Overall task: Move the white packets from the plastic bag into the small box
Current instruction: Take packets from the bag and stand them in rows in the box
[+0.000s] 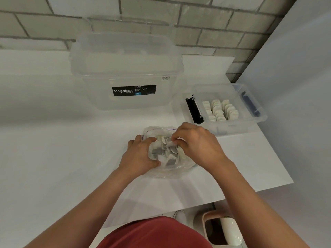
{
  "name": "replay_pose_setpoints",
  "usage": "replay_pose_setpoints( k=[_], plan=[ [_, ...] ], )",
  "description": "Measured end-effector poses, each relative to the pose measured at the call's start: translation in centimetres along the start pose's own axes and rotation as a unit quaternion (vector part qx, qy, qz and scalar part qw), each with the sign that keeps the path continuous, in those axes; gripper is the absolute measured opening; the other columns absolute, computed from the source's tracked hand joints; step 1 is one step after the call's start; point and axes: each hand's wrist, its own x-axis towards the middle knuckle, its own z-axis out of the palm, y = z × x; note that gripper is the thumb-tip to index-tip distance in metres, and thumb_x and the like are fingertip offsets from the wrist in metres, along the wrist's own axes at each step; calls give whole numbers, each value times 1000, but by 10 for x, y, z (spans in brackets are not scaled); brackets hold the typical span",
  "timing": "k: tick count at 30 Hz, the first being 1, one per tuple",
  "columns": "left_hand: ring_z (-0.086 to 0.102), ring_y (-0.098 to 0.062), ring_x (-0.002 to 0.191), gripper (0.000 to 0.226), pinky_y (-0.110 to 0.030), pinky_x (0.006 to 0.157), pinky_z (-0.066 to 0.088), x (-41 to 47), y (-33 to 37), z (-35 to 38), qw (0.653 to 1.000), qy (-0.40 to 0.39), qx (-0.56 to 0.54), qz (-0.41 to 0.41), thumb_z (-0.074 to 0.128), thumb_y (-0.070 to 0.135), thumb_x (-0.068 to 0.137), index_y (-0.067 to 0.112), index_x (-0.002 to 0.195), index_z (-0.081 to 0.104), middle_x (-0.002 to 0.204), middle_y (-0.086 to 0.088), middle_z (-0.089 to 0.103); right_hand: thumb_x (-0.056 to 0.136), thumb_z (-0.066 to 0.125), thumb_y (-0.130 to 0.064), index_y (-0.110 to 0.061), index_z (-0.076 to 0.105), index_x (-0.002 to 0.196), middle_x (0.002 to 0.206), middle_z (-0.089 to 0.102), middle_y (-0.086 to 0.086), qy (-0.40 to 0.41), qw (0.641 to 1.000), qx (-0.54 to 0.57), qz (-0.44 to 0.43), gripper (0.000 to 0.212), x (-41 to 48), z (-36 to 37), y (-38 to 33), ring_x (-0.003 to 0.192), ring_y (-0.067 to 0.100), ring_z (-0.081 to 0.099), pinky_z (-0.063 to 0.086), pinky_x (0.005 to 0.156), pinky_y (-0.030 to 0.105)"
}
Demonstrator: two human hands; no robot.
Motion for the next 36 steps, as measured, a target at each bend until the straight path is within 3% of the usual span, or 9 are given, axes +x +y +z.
replay_pose_setpoints(
  k=[4, 8, 12, 14, 20, 23, 27, 31, 36],
  plan=[
    [38, -26, 124, 87, -42, 95, 48, 2, 10, 1, 1000, 0, 4, 6, 82, 42, 72, 35, 147, 38, 134, 0, 39, 95, 66, -19, -28, 74, 96, 90, 69, -11, 12, 999, 36, -2, 11, -2, -16, 11, 82, 13, 64, 55, 72, 39],
    [36, -23, 125, 86, -34, 82, 48, 6, 15, 4, 999, -2, 48, 3, 79, 40, 73, 36, 147, 36, 136, 2, 35, 92, 74, -16, -21, 77, 108, 92, 74, -10, 85, 992, 95, 7, 17, -9, -65, 30, 82, -3, 62, 46, 79, 9],
    [34, -21, 129, 87, -31, 82, 46, 10, 16, 7, 997, -7, 74, -10, 77, 43, 73, 38, 148, 33, 139, 4, 33, 91, 74, -15, -22, 78, 99, 89, 72, -12, 174, 983, 59, 28, 11, -8, -125, 74, 76, 2, 64, 44, 72, 6],
    [33, -21, 130, 90, -32, 88, 47, 11, 17, 8, 996, -7, 82, -17, 77, 46, 72, 38, 149, 32, 141, 4, 32, 92, 72, -18, -23, 77, 97, 90, 72, -13, 173, 983, 28, 59, 9, 1, -148, 101, 71, 4, 65, 45, 71, 8],
    [35, -20, 128, 92, -32, 88, 48, 12, 18, 12, 996, 0, 81, -35, 76, 49, 68, 42, 148, 33, 141, 5, 33, 90, 68, -21, -34, 76, 94, 88, 74, -10, 21, 983, -130, 130, 15, 40, -147, 189, 83, 17, 67, 56, 75, 34],
    [36, -19, 125, 92, -30, 85, 47, 12, 16, 14, 996, 4, 75, -41, 77, 50, 66, 42, 147, 34, 137, 7, 35, 89, 69, -19, -32, 77, 93, 83, 71, -11, -108, 974, -155, 122, 15, 54, -130, 210, 90, 17, 68, 56, 77, 32],
    [36, -17, 120, 95, -30, 85, 47, 13, 14, 16, 997, 7, 66, -49, 78, 51, 63, 42, 148, 36, 132, 8, 36, 90, 65, -13, -21, 78, 98, 102, 72, 0, -224, 950, -199, 86, 17, 70, -110, 218, 101, 13, 58, 49, 79, 27],
    [36, -18, 118, 96, -34, 91, 48, 14, 14, 15, 997, 0, 56, -51, 77, 51, 60, 40, 147, 37, 126, 9, 36, 93, 57, -8, -16, 71, 106, 119, 62, 12, -250, 917, -303, 65, 20, 85, -93, 214, 108, 35, 63, 48, 78, 34],
    [36, -16, 116, 94, -35, 91, 49, 14, 18, 13, 997, -2, 56, -52, 76, 48, 59, 42, 144, 38, 118, 12, 32, 95, 52, -4, -12, 63, 114, 119, 60, 13, -253, 892, -372, 36, 23, 90, -84, 218, 103, 34, 65, 41, 71, 33]
  ],
)
